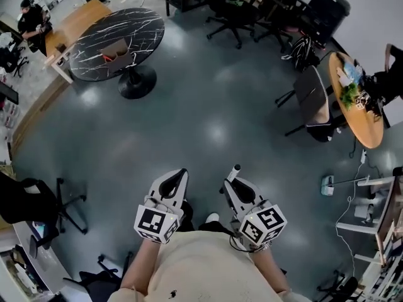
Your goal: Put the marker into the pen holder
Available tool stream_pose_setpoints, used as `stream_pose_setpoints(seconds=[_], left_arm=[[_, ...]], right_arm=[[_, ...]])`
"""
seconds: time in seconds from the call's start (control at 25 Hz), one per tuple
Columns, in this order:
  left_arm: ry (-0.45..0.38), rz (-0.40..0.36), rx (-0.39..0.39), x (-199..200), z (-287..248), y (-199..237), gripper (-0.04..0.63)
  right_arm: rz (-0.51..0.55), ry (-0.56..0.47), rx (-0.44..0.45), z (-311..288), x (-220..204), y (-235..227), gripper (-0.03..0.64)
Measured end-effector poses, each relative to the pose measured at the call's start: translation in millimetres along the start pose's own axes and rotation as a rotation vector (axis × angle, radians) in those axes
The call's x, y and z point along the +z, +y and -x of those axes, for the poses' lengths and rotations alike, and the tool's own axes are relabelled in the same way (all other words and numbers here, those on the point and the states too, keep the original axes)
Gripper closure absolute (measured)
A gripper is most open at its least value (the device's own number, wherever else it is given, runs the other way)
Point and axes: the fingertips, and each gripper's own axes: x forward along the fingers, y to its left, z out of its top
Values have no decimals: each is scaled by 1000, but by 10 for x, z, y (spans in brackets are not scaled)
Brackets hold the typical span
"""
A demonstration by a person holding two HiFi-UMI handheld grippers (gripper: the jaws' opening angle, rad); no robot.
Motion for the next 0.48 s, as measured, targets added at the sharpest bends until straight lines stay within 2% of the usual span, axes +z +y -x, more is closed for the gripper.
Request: stream_pose_setpoints(seconds=[0.28, 0.48], left_arm=[[-40, -4, 73, 359, 176, 1038, 588], [-74, 34, 129, 454, 298, 1565, 588]], right_arm=[[42, 25, 44, -878, 375, 365, 545], [72, 43, 76, -1363, 509, 602, 545]])
